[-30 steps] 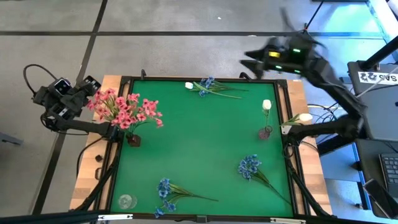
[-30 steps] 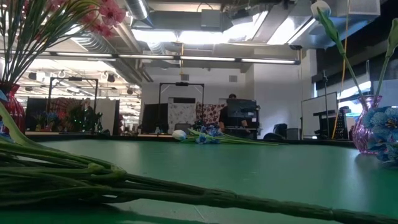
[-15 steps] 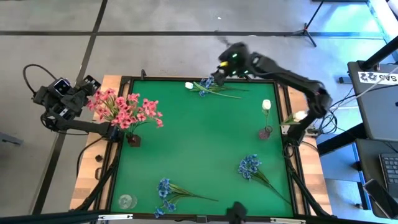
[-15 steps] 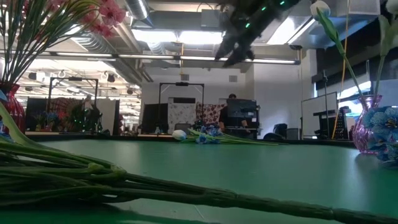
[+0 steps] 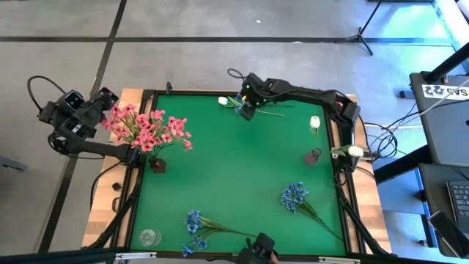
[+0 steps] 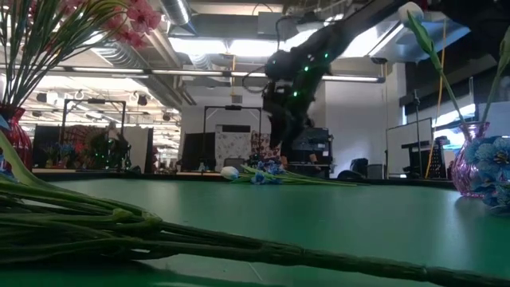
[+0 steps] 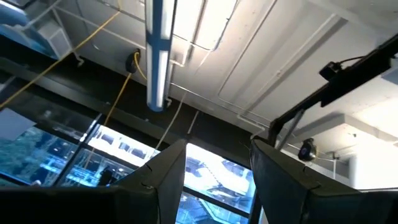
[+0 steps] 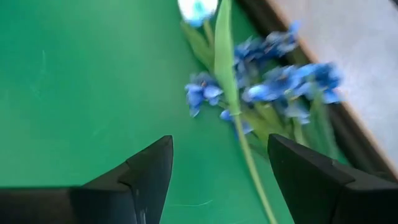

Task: Sort flowers into vase by color
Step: Put the white flower into the violet vase

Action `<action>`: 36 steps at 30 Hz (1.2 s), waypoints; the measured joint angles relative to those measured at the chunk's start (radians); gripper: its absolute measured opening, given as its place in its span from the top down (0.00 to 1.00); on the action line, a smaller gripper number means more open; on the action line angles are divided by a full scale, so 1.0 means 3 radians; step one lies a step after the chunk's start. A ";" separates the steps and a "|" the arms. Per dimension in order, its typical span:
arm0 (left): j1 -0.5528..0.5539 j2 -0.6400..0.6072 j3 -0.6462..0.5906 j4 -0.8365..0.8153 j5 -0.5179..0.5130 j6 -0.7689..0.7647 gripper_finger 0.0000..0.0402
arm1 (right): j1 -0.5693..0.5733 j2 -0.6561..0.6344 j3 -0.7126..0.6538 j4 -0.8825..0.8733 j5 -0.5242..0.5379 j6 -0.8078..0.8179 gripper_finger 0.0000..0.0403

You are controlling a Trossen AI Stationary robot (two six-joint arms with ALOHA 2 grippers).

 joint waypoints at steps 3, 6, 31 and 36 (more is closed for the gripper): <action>0.0000 0.0000 0.0000 -0.0003 -0.0077 0.0000 0.57 | -0.0022 0.0139 0.0000 -0.0021 -0.0026 -0.0067 0.37; 0.0000 0.0000 0.0000 -0.0003 -0.0090 -0.0001 0.57 | -0.0087 0.0242 0.0000 -0.0058 0.0004 -0.0094 0.42; 0.0000 0.0000 0.0000 0.0000 -0.0090 -0.0020 0.57 | -0.0270 0.0582 0.0003 -0.0133 -0.0018 -0.0199 0.97; 0.0000 0.0000 0.0000 0.0002 -0.0070 -0.0013 0.57 | -0.0251 0.0240 -0.0019 -0.0076 0.0035 -0.0067 0.98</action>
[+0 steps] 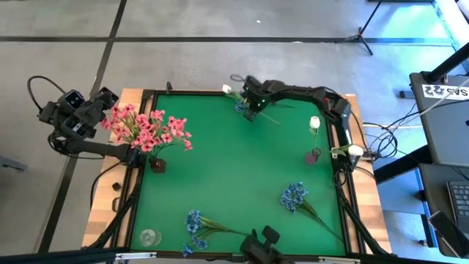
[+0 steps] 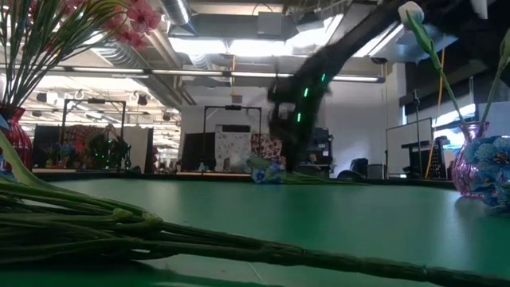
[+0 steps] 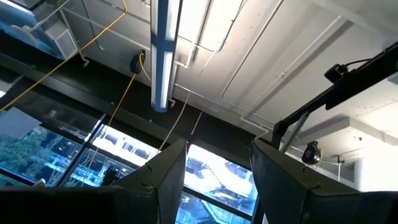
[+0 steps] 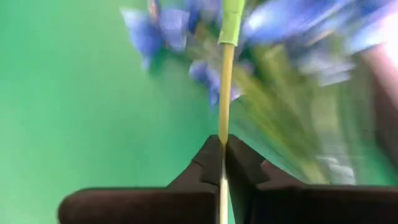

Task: Sort flowers into vase by color
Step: Put the white flower into the violet vase

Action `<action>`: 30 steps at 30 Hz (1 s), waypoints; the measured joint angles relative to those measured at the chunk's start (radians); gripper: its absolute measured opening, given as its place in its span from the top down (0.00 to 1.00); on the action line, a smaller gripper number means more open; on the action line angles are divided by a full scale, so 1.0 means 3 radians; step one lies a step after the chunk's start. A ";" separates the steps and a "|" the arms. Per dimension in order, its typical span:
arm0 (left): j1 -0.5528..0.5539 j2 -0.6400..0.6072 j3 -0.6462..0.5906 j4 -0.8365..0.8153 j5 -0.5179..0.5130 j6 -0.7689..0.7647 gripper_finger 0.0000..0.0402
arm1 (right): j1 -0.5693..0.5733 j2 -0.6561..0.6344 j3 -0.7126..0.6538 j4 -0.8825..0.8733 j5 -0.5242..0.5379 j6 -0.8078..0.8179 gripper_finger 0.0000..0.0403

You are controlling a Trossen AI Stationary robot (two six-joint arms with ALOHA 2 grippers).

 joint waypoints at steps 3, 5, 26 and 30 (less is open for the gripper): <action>-0.0001 0.0028 0.0028 -0.0021 0.0008 0.0041 0.57 | 0.0002 -0.0471 0.0023 0.0000 -0.0241 0.0105 0.97; -0.0001 0.0109 0.0066 -0.0039 0.0042 0.0171 0.57 | 0.0017 -0.0751 0.0016 -0.0056 -0.0452 0.0222 0.97; 0.0000 0.1670 0.1148 -0.0010 0.0227 0.0631 0.57 | 0.0457 -0.3132 0.0018 0.0321 -0.1185 0.0512 0.99; -0.0001 0.1678 0.1148 0.0036 0.0298 0.0606 0.57 | 0.0457 -0.3447 0.0017 0.0050 -0.1200 0.0270 0.99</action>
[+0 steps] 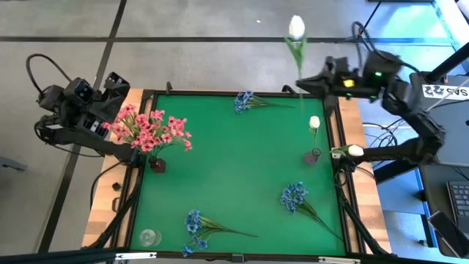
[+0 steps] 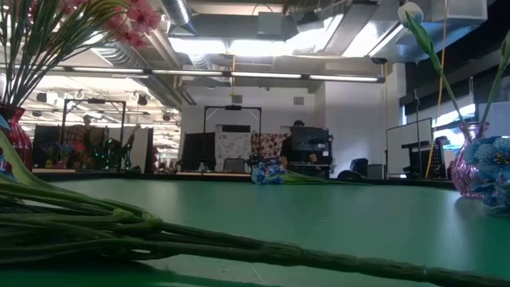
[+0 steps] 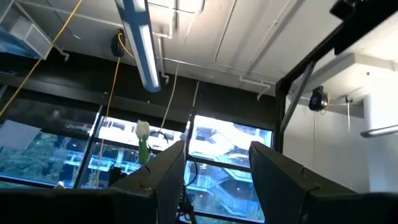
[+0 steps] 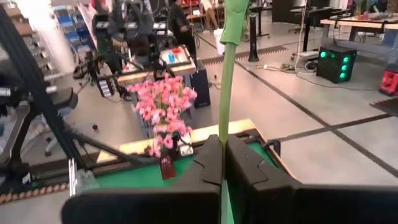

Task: Sort flowers into vase by color
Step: Put the white flower into the violet vase

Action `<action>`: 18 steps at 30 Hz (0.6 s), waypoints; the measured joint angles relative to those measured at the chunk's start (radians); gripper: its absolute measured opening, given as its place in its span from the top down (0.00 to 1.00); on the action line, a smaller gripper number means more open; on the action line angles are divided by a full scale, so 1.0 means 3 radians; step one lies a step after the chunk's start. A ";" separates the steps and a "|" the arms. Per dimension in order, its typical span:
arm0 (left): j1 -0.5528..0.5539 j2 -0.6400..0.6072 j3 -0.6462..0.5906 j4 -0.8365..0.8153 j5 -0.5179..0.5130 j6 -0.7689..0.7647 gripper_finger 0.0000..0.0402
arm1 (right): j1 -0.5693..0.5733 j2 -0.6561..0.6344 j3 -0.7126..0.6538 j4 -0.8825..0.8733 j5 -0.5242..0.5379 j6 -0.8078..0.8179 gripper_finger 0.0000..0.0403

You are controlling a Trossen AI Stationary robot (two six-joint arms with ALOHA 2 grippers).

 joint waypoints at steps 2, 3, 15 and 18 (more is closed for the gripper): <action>-0.0001 -0.0002 0.0000 -0.0009 -0.0001 -0.0009 0.57 | 0.0000 -0.0189 -0.0003 -0.0128 0.0018 -0.0093 0.99; -0.0001 -0.0002 0.0000 -0.0017 -0.0002 -0.0008 0.57 | 0.0000 -0.0291 -0.0014 -0.0154 0.0048 -0.0123 1.00; -0.0003 -0.0012 0.0000 -0.0076 -0.0100 0.0044 0.57 | 0.0000 -0.1698 -0.1045 -0.0086 0.0140 -0.0196 1.00; -0.0003 -0.0007 -0.0004 -0.0210 -0.0098 0.0090 0.57 | 0.0000 -0.2009 -0.1384 0.0038 0.0067 -0.0107 1.00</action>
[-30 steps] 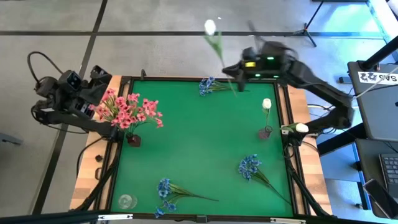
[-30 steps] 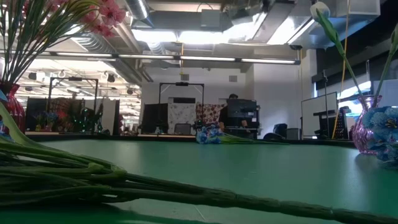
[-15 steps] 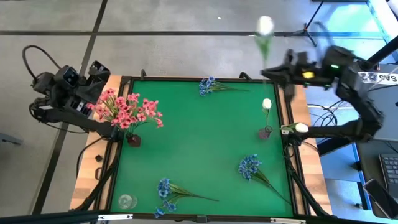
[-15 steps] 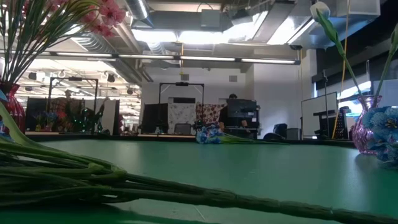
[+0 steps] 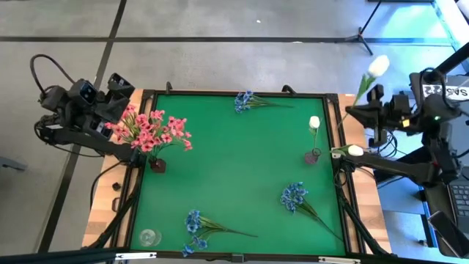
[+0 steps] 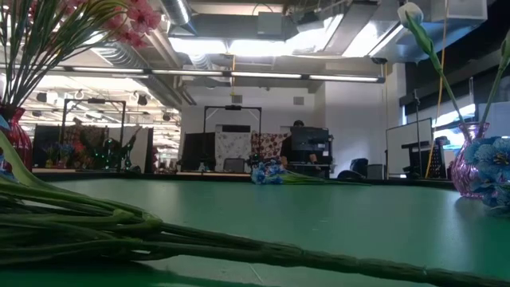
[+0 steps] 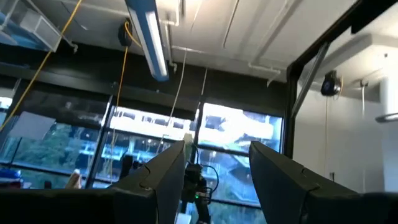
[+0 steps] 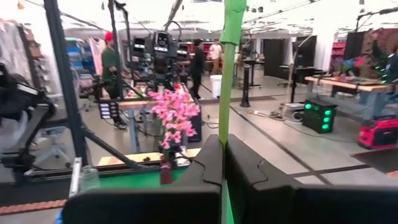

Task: Sort flowers into vase by color
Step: Put the white flower into the violet vase

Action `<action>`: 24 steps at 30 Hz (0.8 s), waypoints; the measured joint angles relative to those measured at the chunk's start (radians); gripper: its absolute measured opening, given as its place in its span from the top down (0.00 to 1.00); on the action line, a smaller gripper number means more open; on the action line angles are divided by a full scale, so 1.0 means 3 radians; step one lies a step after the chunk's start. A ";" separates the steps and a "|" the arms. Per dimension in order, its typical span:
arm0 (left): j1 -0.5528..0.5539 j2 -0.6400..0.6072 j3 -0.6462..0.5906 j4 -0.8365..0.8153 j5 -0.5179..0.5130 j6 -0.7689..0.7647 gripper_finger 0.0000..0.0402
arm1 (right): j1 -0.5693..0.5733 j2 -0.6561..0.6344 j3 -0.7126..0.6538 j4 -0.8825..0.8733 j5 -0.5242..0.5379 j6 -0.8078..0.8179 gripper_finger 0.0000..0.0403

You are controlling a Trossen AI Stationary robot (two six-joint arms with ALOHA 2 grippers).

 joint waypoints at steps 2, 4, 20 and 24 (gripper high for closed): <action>0.0000 0.0006 0.0000 -0.0009 0.0002 -0.0011 0.57 | 0.0000 -0.0185 -0.0197 0.0013 -0.0056 0.0060 1.00; 0.0000 0.0006 0.0000 -0.0012 0.0039 -0.0013 0.57 | 0.0000 -0.0344 -0.0370 0.0014 -0.0154 0.0109 1.00; 0.0000 0.0000 0.0000 -0.0329 0.0189 -0.0193 0.57 | 0.0000 -0.0719 -0.1395 0.0818 -0.0861 0.0111 1.00; 0.0001 0.0000 0.0000 -0.0329 0.0389 -0.0288 0.57 | 0.0000 -0.0883 -0.1397 0.0473 -0.0666 -0.0175 1.00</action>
